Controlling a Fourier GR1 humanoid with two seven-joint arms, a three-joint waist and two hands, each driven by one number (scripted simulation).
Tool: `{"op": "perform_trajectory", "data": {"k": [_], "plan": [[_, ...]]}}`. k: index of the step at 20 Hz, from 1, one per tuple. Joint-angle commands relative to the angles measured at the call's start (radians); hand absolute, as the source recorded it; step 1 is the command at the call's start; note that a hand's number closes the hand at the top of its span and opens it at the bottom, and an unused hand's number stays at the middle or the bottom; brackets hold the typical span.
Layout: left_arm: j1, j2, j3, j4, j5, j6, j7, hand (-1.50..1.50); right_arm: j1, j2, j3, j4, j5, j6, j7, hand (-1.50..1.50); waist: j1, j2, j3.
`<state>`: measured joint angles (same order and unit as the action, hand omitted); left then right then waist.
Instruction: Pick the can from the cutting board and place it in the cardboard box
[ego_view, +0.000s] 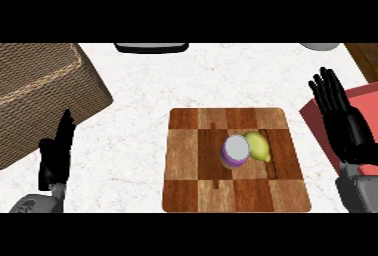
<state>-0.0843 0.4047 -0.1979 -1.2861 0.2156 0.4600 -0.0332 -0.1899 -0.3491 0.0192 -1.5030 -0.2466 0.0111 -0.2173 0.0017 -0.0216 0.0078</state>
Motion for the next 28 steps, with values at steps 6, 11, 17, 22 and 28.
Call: {"op": "perform_trajectory", "data": {"k": [6,11,17,22,28], "plan": [[-0.186,0.12,-0.13,-0.162,-0.085,-0.254,-0.105,0.0,-0.321,-0.172,-0.028,-0.177,-0.148,0.22,0.161,-1.5,-0.005,0.006,-0.011],[-0.186,0.112,-0.144,-0.183,-0.06,-0.343,-0.106,0.0,-0.295,-0.326,-0.02,0.011,0.02,0.393,-0.023,-1.5,0.01,0.027,-0.007],[-0.173,0.12,-0.141,-0.247,-0.051,-0.373,-0.068,0.0,-0.309,-0.384,0.067,-0.011,0.27,0.431,-0.275,-1.5,0.018,0.024,-0.006],[-0.178,0.137,-0.091,-0.209,-0.036,-0.411,-0.082,0.0,-0.345,-0.452,0.139,-0.083,0.406,0.467,-0.224,-1.5,0.009,0.022,-0.008],[-0.16,0.12,-0.098,-0.237,-0.057,-0.397,-0.068,0.0,-0.416,-0.511,0.283,-0.257,0.522,0.598,-0.049,-1.5,0.007,0.016,-0.01]]}}
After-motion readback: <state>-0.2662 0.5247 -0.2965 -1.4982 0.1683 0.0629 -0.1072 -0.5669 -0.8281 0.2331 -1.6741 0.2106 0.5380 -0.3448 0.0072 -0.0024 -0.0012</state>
